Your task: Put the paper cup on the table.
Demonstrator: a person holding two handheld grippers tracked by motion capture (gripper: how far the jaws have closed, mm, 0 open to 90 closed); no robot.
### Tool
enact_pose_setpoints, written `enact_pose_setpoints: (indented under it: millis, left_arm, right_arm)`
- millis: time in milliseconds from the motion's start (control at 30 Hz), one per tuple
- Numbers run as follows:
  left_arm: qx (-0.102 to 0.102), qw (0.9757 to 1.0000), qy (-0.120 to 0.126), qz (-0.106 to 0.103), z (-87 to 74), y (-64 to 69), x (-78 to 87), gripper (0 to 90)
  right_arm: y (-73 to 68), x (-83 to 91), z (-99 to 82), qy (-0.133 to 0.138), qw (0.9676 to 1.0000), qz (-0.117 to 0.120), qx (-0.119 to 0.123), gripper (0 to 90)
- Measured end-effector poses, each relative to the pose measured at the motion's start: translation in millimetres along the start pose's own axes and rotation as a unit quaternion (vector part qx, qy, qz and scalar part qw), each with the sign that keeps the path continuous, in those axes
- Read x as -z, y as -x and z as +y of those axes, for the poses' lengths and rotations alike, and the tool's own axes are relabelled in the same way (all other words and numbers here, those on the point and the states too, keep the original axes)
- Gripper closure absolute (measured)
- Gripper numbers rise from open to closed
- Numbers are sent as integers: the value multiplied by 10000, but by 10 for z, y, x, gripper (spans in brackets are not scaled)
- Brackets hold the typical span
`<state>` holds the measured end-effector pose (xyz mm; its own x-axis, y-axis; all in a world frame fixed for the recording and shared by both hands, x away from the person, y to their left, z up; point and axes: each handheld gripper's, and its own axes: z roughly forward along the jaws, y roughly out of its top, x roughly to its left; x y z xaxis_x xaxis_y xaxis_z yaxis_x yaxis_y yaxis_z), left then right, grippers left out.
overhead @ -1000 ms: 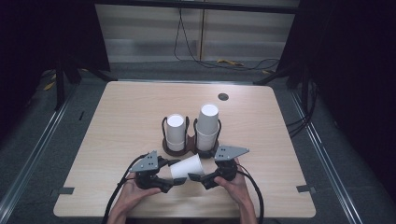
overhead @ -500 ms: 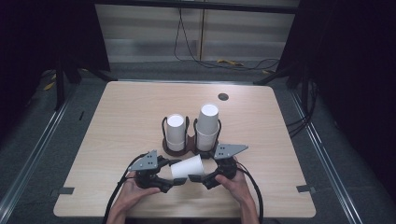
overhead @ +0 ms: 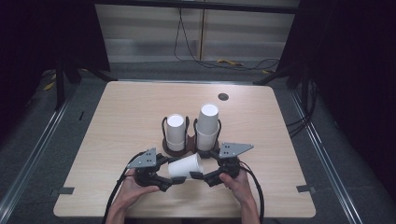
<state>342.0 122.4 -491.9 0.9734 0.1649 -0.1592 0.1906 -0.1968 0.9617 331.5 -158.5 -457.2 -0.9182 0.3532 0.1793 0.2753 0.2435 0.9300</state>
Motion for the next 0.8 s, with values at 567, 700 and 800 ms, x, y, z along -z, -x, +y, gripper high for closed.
enact_pose_setpoints:
  millis: [567,700,800]
  left_arm:
    - [-19,9991,40,422,12,3,16,156]
    - [-261,9979,8,601,42,72,57,157]
    - [-204,9974,82,691,42,68,74,157]
  right_arm:
    - [-3,18,38,67,10000,-16,-16,243]
    - [-4,57,49,114,9999,-69,-5,243]
    - [6,85,53,140,9998,-166,-37,244]
